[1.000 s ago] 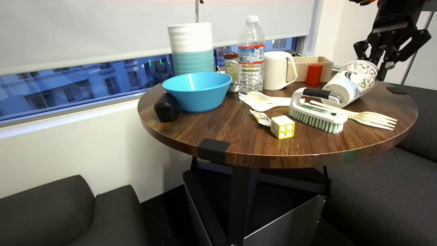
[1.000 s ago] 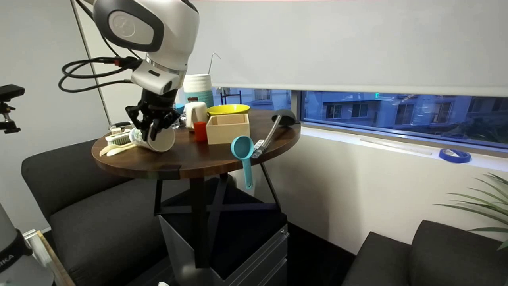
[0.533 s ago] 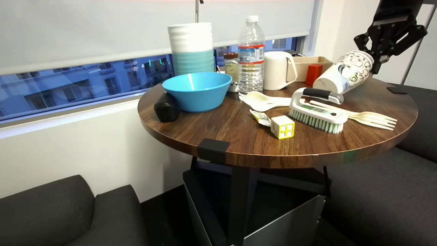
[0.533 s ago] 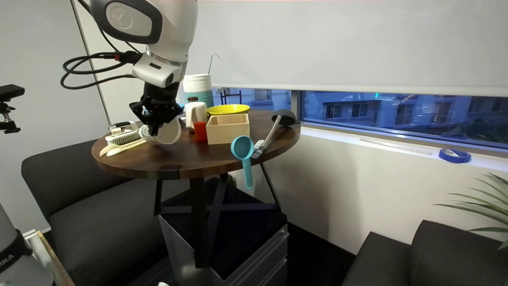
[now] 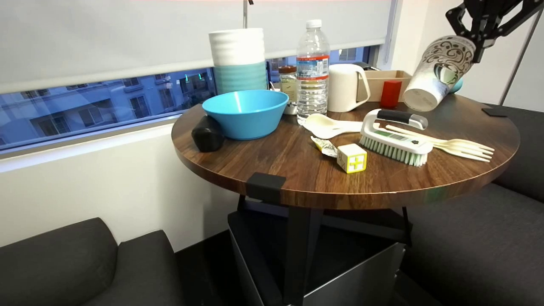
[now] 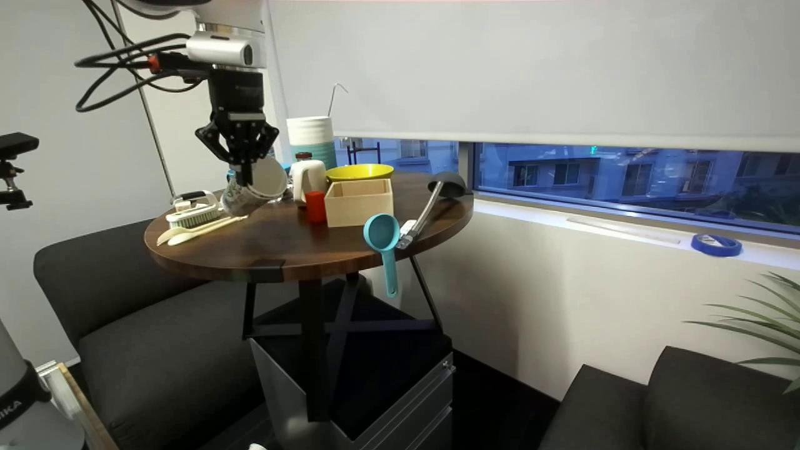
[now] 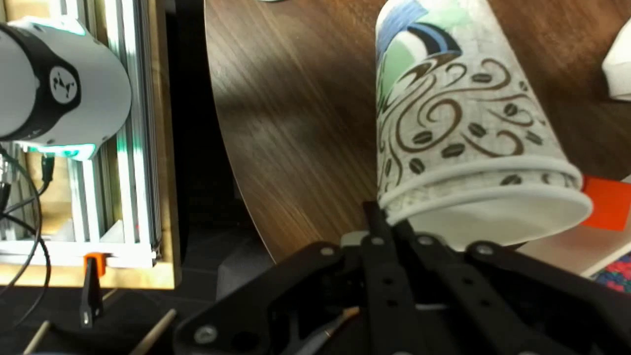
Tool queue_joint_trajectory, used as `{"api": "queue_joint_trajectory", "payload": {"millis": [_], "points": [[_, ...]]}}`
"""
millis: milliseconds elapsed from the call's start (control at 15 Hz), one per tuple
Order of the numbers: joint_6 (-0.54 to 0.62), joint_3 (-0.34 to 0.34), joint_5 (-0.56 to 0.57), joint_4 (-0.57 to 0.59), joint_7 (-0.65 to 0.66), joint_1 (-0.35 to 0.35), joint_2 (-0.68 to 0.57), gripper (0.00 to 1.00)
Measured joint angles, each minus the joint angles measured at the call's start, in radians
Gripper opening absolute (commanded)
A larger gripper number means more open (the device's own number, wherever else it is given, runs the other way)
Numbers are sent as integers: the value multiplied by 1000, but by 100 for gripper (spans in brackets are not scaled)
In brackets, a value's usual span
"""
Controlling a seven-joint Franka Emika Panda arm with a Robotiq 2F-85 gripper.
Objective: Stack up the cups then turn them upright
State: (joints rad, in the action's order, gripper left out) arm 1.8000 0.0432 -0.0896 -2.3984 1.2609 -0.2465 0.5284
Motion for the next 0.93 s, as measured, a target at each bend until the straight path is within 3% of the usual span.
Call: {"api": "queue_joint_trajectory", "payload": {"millis": [467,933], "points": [[38,-147,227,-27,0,24,88,1],[241,-234,462,-132,3,52,130,1]]}}
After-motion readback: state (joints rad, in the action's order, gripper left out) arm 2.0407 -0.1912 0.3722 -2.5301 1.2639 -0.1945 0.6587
